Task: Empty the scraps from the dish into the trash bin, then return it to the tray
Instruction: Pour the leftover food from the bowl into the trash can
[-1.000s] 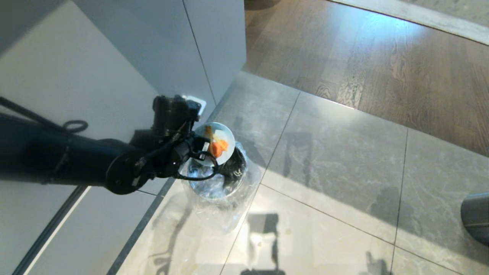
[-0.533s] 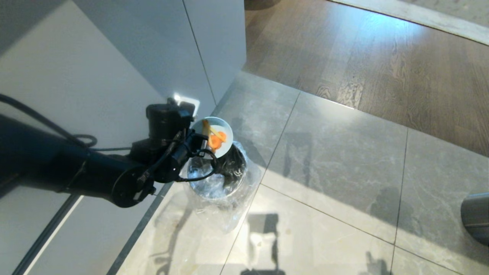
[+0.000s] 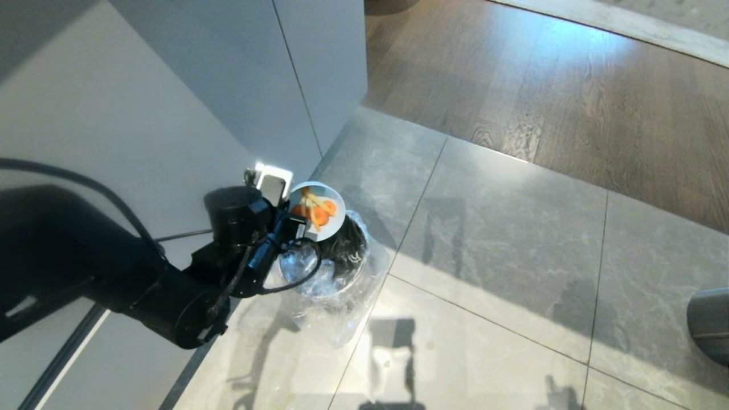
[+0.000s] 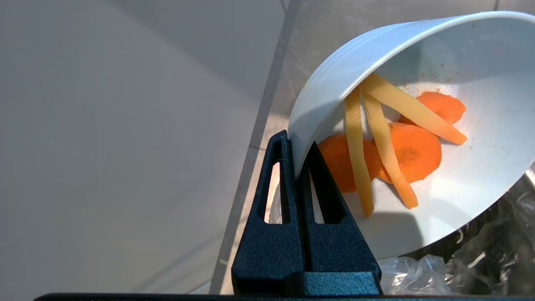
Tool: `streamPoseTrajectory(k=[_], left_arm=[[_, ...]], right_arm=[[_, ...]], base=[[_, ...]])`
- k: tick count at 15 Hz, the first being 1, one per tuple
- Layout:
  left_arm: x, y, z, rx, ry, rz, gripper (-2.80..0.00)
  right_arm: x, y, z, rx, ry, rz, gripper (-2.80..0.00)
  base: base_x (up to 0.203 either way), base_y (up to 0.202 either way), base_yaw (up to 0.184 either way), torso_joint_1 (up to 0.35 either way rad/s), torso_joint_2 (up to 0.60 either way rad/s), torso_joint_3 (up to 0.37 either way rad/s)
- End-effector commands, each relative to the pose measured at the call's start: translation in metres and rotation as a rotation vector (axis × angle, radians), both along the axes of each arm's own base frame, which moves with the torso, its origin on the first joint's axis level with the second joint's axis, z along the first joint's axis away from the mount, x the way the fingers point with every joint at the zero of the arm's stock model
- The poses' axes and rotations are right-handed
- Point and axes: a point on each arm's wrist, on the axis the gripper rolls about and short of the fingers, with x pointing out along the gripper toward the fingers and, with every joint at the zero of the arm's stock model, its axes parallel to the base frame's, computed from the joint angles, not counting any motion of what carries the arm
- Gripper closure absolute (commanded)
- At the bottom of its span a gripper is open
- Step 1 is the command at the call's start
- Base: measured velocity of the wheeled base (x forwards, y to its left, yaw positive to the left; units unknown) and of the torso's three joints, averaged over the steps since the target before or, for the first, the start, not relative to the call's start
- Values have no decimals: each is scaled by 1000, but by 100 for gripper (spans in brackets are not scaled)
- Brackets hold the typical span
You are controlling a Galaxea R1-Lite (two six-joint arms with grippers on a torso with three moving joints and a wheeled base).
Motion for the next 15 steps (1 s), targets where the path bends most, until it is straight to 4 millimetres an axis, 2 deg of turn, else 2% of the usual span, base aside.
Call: streamPoseTrajectory(k=[1, 4, 8, 12, 14, 15], left_arm=[[0, 1, -17, 38, 11, -39, 0], [10, 4, -28, 59, -35, -128, 0], [24, 17, -15, 37, -112, -99, 0], [34, 36, -14, 3, -220, -37, 0], [38, 38, -22, -2, -231, -30, 0], [36, 37, -17, -7, -245, -37, 0]], right_arm=[[0, 0, 0, 0, 0, 0, 0], [0, 0, 0, 0, 0, 0, 0], [0, 0, 0, 0, -1, 0, 0], [0, 0, 0, 0, -1, 0, 0], [0, 0, 0, 0, -1, 0, 0], [0, 0, 0, 0, -1, 0, 0]], base=[[0, 0, 0, 0, 0, 0], [0, 0, 0, 0, 0, 0], [0, 0, 0, 0, 0, 0], [0, 0, 0, 0, 0, 0], [0, 0, 0, 0, 0, 0], [0, 0, 0, 0, 0, 0]])
